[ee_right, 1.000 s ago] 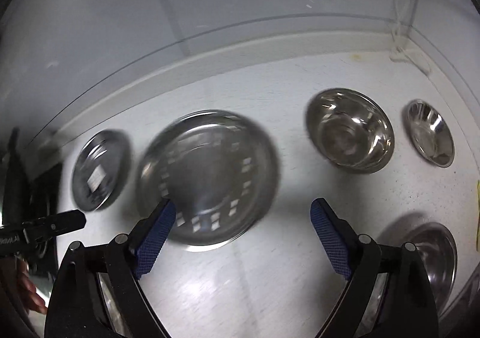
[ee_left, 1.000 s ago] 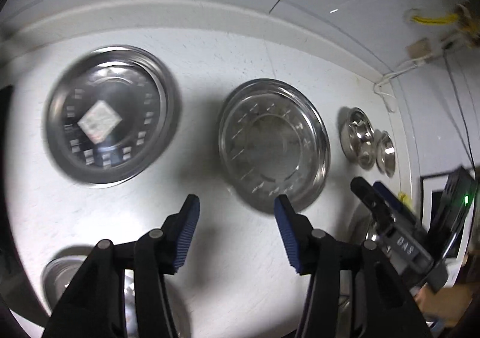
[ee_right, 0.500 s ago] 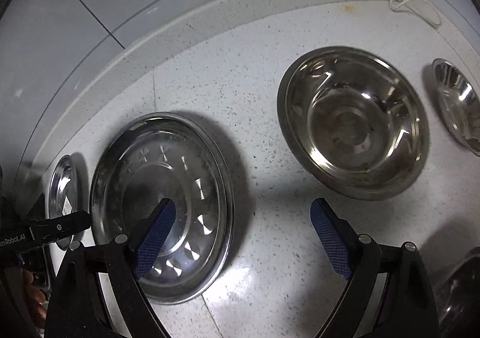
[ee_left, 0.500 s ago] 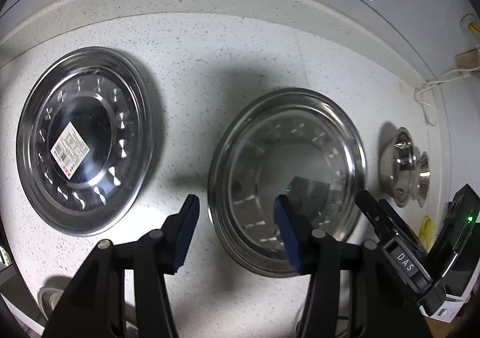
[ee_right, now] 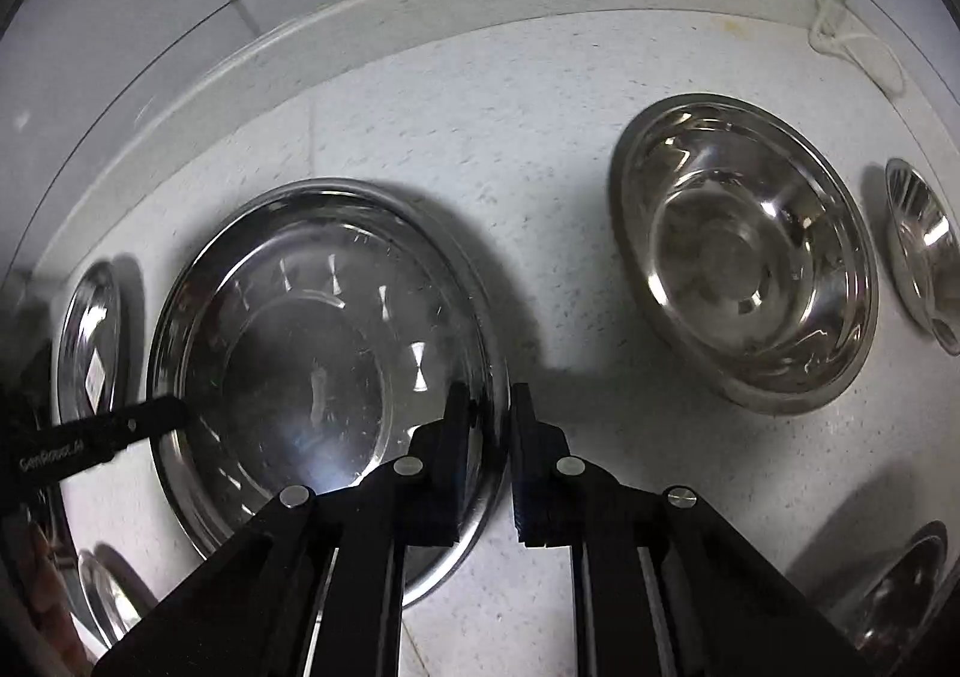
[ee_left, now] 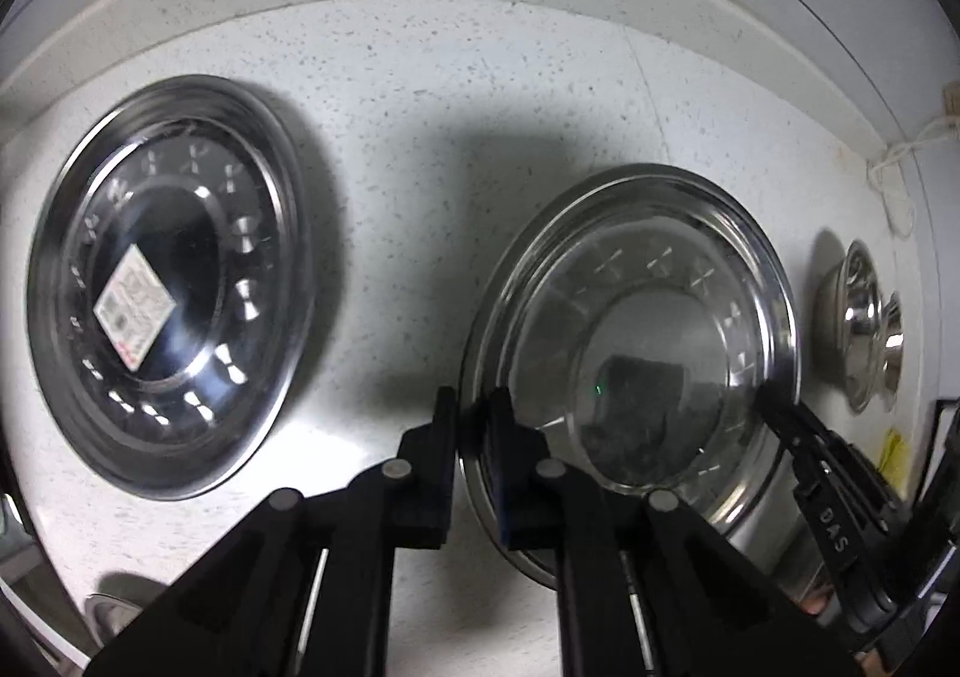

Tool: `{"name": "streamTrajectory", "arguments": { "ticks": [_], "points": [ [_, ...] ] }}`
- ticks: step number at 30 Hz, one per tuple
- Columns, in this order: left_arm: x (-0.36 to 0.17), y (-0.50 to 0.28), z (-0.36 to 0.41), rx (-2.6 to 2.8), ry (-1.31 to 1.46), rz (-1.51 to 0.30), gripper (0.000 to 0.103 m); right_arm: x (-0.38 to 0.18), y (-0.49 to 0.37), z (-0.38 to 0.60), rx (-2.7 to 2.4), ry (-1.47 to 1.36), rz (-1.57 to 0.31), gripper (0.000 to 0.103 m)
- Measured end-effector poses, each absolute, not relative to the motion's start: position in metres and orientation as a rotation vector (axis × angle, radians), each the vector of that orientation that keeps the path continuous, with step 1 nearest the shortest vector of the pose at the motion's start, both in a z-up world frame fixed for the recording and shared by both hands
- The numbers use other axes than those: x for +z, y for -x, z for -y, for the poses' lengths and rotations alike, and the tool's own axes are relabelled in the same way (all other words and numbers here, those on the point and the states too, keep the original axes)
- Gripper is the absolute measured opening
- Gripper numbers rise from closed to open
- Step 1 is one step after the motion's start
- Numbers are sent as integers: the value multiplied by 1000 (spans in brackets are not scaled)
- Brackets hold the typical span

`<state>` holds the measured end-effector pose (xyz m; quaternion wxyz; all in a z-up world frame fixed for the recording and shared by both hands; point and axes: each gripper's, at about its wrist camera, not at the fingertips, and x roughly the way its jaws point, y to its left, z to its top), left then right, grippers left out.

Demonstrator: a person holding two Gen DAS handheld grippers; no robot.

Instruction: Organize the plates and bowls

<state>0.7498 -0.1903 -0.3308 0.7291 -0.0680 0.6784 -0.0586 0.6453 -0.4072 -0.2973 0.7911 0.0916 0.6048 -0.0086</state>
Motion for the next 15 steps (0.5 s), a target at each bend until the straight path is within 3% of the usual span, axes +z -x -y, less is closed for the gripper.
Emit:
{"name": "streamTrajectory", "arguments": {
  "ticks": [15],
  "points": [
    [-259,-667,121,-90,29,-1322,11,-231,-562,324,116,-158,-1224,11]
  ]
}}
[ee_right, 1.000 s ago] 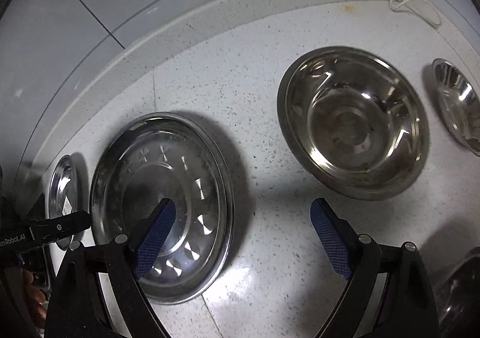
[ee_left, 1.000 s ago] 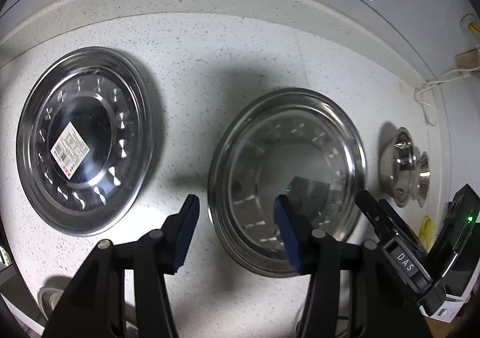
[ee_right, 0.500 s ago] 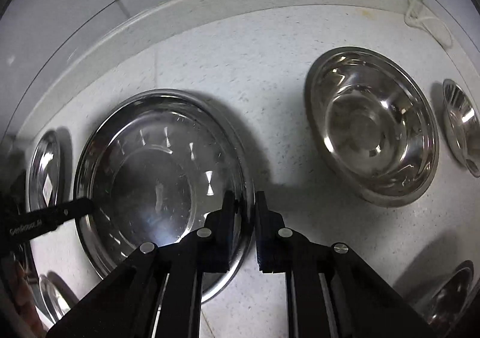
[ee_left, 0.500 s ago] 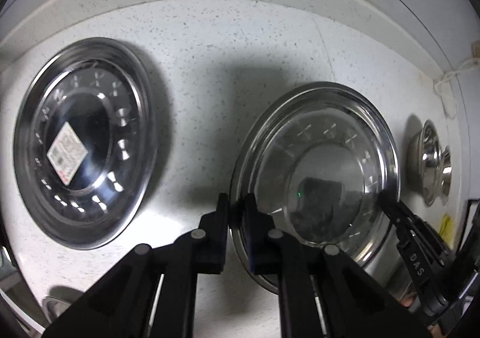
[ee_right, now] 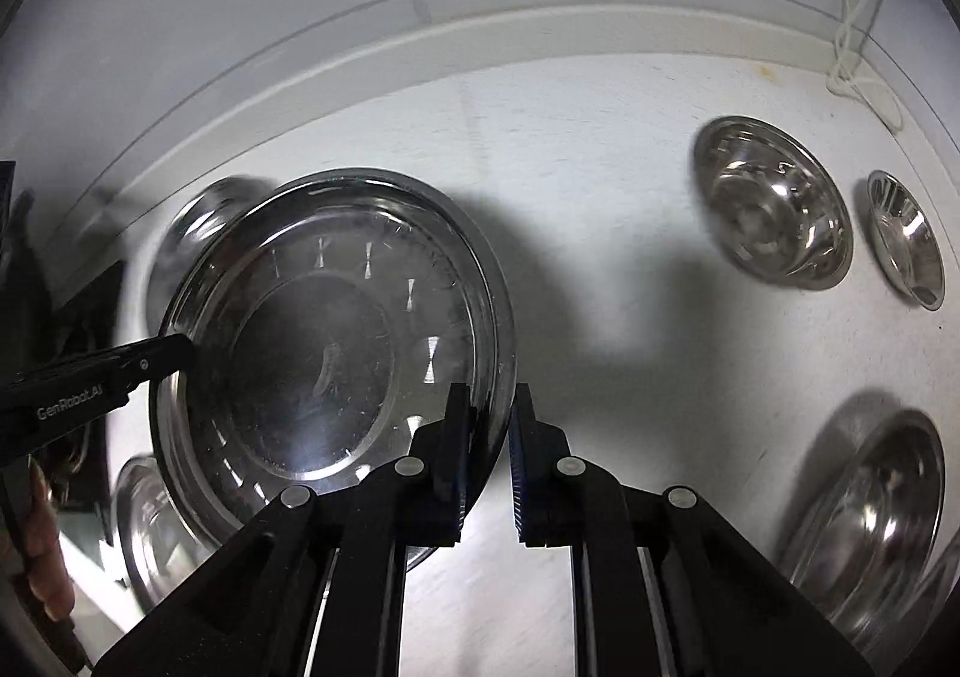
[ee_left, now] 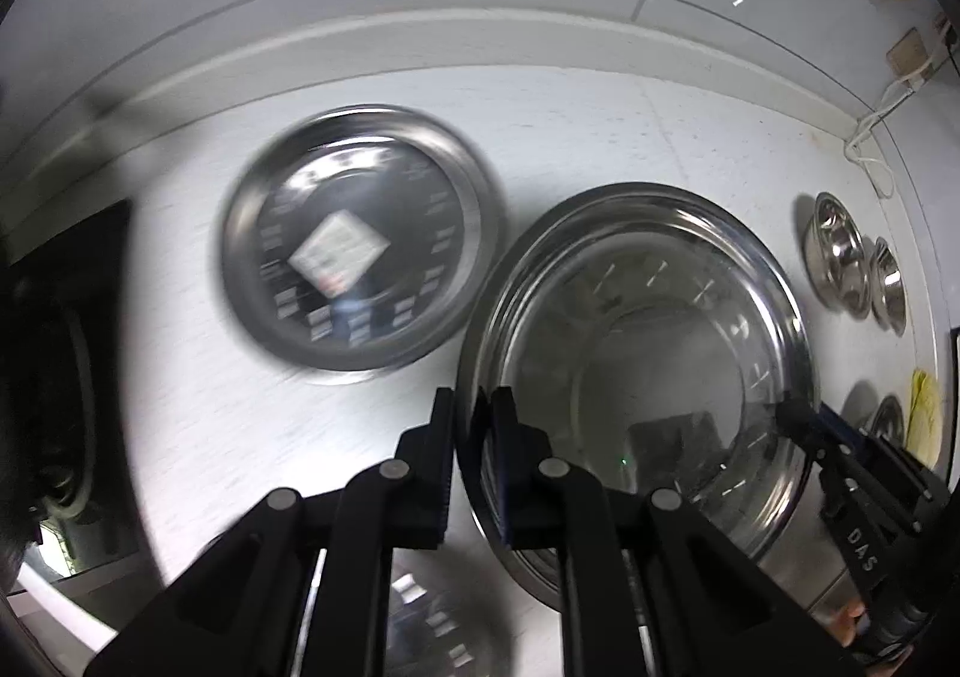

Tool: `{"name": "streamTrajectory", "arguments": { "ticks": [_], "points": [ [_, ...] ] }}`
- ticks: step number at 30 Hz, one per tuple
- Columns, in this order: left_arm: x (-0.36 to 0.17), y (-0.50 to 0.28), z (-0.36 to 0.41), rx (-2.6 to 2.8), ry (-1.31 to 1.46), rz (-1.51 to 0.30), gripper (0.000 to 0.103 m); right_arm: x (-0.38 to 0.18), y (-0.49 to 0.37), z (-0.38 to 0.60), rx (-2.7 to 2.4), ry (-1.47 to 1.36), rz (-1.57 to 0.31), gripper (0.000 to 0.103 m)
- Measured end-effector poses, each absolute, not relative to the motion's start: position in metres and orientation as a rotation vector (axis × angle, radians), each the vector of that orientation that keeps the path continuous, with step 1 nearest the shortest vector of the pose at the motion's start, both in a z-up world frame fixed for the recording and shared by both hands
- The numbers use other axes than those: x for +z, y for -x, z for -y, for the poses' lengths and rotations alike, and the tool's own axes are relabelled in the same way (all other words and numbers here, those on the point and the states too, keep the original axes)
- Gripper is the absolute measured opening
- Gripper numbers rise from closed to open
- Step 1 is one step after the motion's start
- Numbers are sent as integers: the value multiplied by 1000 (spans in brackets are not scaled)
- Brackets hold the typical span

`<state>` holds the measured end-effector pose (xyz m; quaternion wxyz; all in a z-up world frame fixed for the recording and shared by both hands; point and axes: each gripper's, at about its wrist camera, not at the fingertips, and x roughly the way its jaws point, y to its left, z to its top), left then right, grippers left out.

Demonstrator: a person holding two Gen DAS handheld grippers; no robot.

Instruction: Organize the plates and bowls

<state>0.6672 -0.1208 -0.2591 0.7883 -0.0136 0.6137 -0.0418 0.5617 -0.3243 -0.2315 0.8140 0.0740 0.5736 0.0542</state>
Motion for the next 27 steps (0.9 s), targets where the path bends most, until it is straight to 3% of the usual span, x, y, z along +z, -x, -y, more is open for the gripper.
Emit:
{"name": "streamTrajectory", "arguments": {
  "ticks": [6,15,27],
  "points": [
    [-250,-596,53,-3,2,-1315,12,-217,-515,257,271,-110,-1237,12],
    [-277,-521,-29,123,61,-1398,14,-235,-480,176,451,27,-1310,12],
    [-302,-497,-33,136,32,-1427,14,-278,-467,156,450,97,-1386,12]
  ]
}}
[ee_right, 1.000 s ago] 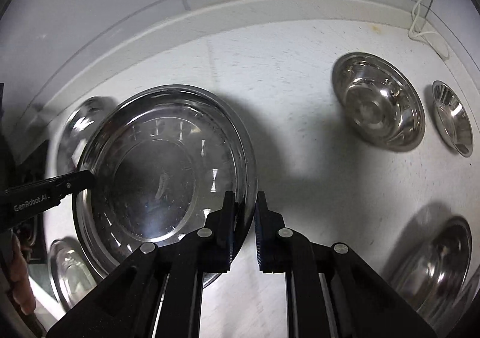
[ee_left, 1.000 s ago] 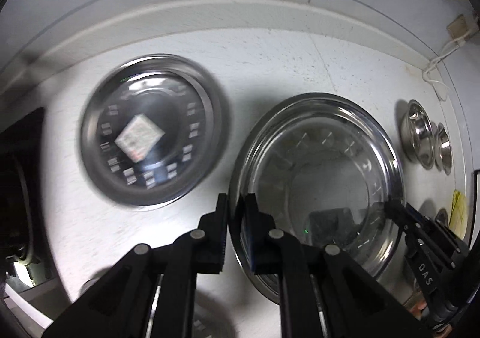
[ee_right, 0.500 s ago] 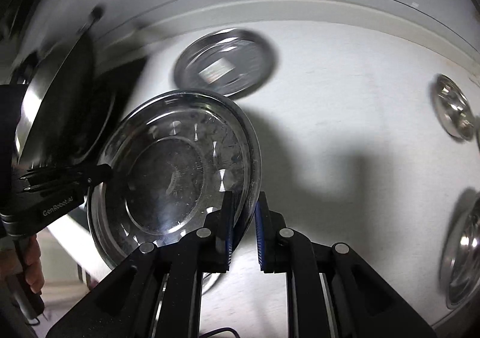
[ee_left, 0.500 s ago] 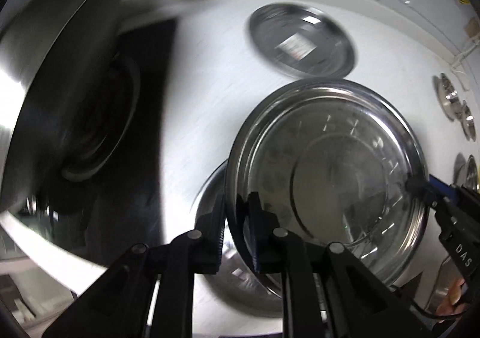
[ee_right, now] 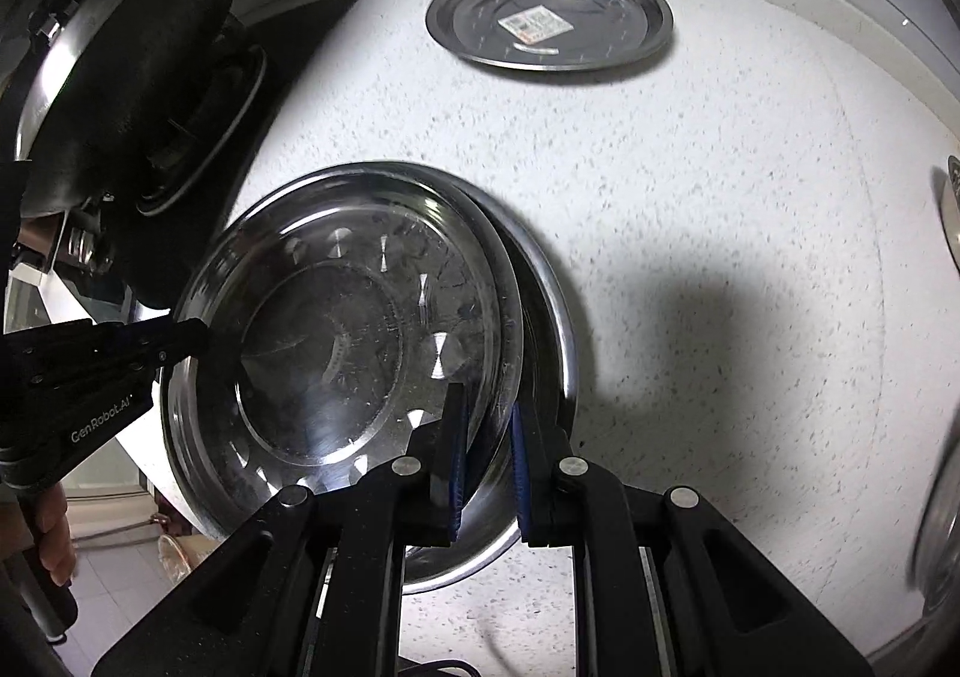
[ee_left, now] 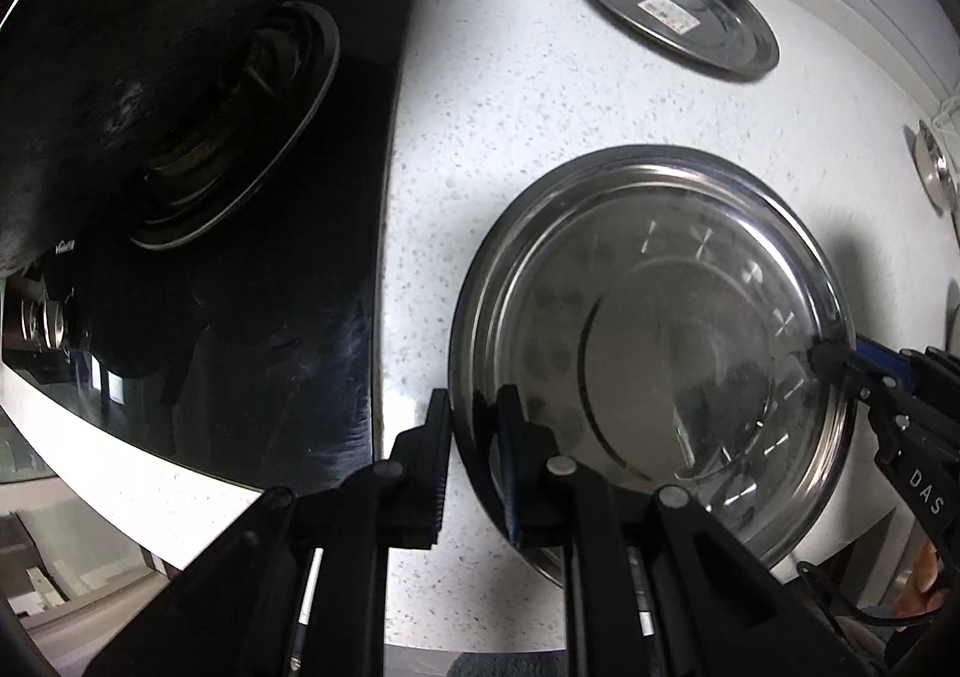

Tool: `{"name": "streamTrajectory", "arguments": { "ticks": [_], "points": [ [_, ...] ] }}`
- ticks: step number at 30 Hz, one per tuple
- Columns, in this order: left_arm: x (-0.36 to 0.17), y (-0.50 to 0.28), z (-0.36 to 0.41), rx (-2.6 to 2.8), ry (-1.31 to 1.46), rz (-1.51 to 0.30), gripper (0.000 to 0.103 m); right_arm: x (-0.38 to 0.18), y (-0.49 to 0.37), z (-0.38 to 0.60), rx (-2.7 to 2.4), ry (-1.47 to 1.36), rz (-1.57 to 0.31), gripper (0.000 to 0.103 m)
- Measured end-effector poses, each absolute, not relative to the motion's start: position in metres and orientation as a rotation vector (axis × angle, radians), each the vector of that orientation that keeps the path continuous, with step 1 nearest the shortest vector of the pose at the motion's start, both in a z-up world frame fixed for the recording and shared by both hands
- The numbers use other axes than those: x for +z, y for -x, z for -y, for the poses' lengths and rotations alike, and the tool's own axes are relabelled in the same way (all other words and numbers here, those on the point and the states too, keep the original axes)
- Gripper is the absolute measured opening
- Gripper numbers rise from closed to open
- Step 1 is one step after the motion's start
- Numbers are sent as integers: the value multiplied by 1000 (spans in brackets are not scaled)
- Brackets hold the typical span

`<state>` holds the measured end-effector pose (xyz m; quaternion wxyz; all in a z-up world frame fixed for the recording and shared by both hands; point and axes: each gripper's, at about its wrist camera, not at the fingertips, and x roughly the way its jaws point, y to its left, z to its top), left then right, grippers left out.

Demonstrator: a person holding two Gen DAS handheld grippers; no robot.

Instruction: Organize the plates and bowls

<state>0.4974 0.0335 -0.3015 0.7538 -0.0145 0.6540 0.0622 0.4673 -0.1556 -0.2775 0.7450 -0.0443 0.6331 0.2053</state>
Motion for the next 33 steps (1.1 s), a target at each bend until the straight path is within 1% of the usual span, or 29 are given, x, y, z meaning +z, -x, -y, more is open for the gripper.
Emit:
{"name": "streamTrajectory", "arguments": {
  "ticks": [7,9,10,12,13,15,19,24,29,33],
  "points": [
    [-305,-502,-9,177,-117,-1393,14,-297,-468,155,461,81,-1437,13],
    [-300,-504,-1,197,-155,-1370,14,-296,-469,156,468,74,-1440,17],
    [-295,-502,0,207,-185,-1343,14,-295,-471,157,487,54,-1443,20],
    [-280,-505,11,221,-244,-1283,14,-287,-473,160,518,6,-1440,39],
    [-269,-509,16,215,-253,-1249,15,-282,-475,161,522,3,-1430,43],
    [-252,-517,25,198,-255,-1205,15,-267,-475,162,501,46,-1374,59],
    [-228,-546,39,157,-250,-1152,15,-236,-496,176,450,69,-1267,61],
    [-220,-600,40,88,-171,-1149,15,-214,-562,208,325,13,-1189,62],
    [-223,-665,41,103,-114,-1148,15,-221,-628,214,268,13,-1174,63],
    [-240,-705,35,135,-92,-1201,15,-241,-659,209,264,7,-1204,63]
  ]
}}
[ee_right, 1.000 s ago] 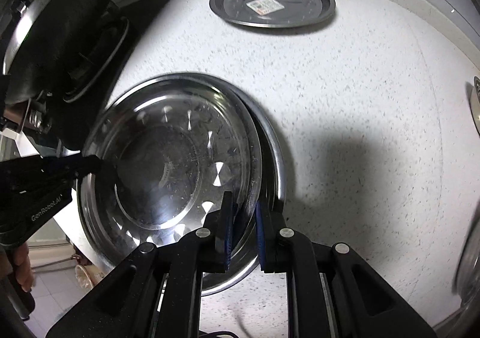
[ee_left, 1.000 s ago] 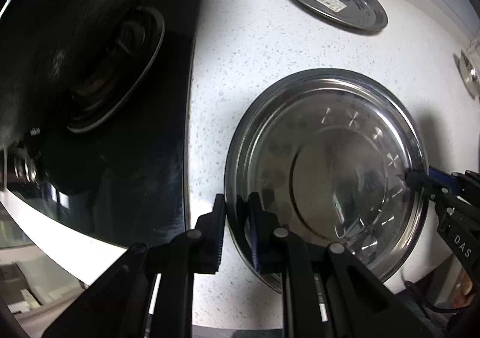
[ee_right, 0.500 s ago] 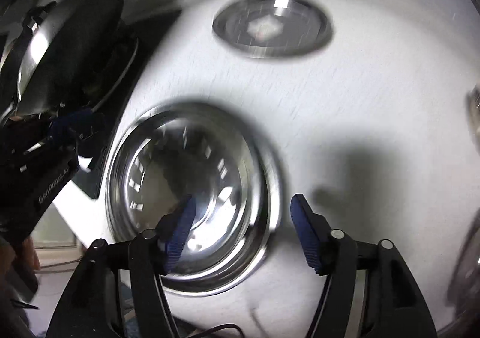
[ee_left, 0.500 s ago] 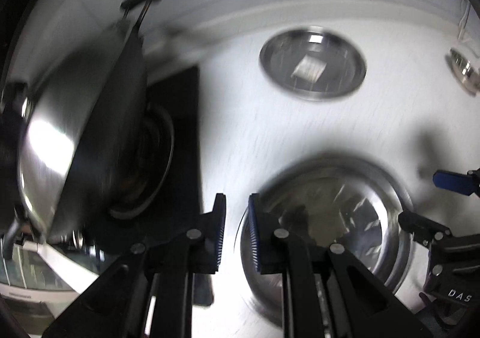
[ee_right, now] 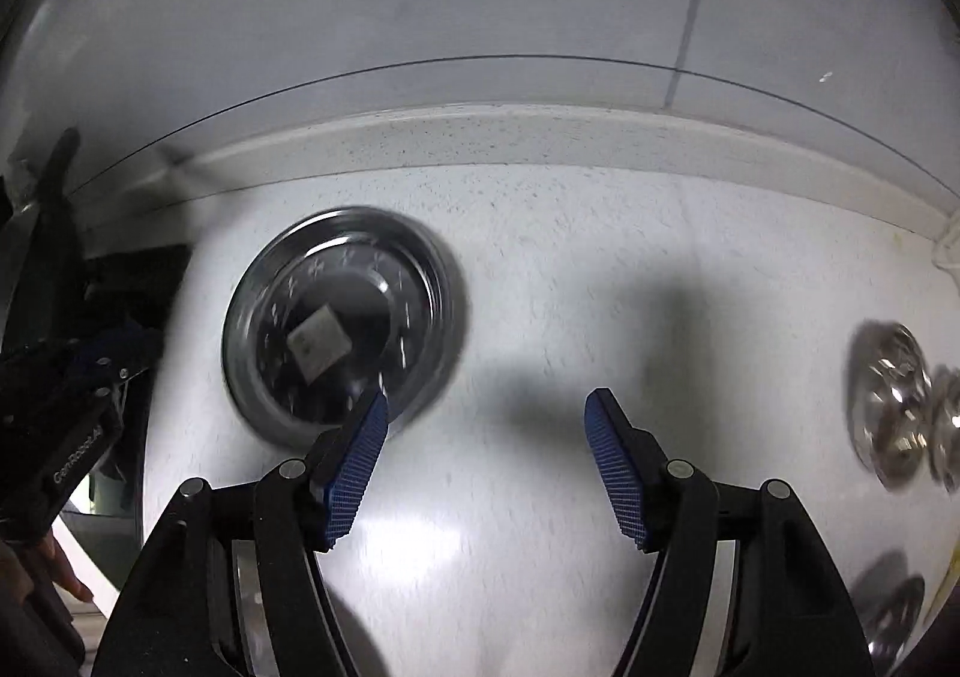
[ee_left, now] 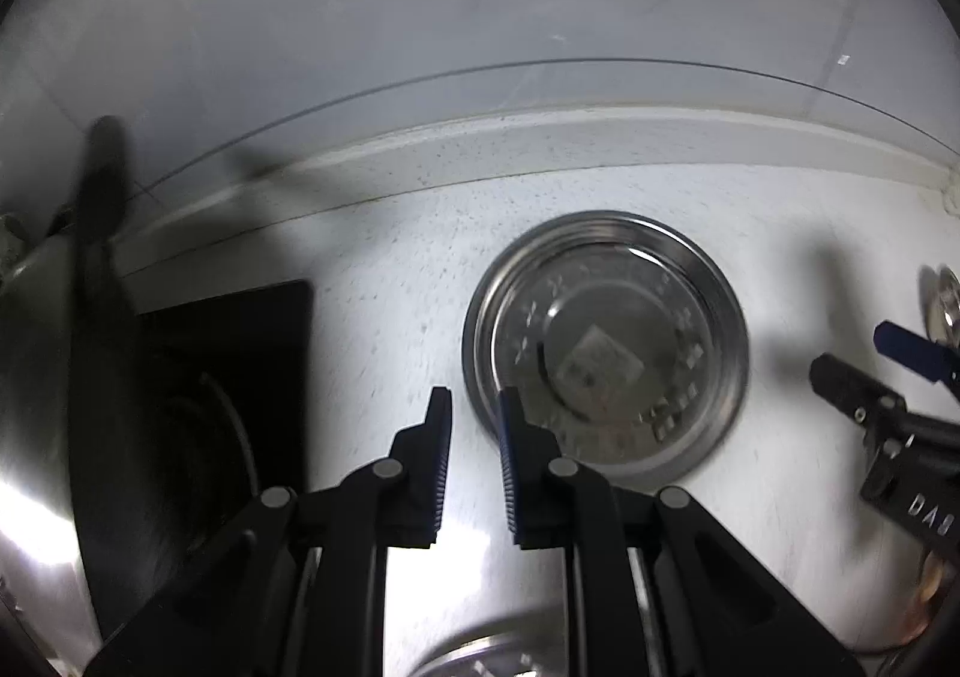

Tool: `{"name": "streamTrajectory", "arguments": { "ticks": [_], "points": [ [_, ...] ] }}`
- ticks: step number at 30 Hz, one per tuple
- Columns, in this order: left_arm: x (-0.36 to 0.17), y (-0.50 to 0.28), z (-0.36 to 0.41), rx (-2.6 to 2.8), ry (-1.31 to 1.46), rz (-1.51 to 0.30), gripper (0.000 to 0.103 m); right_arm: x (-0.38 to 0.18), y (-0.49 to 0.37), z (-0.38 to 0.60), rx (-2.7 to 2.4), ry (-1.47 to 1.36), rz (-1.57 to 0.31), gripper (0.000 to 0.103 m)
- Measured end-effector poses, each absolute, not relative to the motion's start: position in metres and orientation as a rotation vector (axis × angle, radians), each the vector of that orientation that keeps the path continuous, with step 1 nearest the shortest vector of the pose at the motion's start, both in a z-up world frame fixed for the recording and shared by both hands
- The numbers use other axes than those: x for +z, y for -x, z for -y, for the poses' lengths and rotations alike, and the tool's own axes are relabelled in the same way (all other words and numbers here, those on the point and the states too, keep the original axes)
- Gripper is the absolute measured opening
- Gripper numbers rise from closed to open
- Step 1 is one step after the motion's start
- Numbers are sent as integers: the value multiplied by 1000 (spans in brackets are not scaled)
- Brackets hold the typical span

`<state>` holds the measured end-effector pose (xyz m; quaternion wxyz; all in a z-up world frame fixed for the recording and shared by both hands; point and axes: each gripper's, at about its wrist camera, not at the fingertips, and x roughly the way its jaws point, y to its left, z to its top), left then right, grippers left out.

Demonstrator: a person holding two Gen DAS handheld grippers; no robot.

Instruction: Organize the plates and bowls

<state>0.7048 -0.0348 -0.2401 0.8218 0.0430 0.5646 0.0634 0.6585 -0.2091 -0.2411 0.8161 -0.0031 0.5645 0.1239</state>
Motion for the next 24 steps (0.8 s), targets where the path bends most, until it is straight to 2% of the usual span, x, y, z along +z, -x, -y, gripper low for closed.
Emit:
{"name": "streamTrajectory", "arguments": {
  "ticks": [11,20,24],
  "points": [
    [-295,-745,15,161,42,-1345,16,-293,-704,182,269,14,-1301,63],
    [-317,-751,-13,166,177,-1400,17,-312,-713,175,257,10,-1320,64],
    [-315,-753,-11,183,143,-1382,18,-313,-714,165,257,50,-1311,64]
  ]
}}
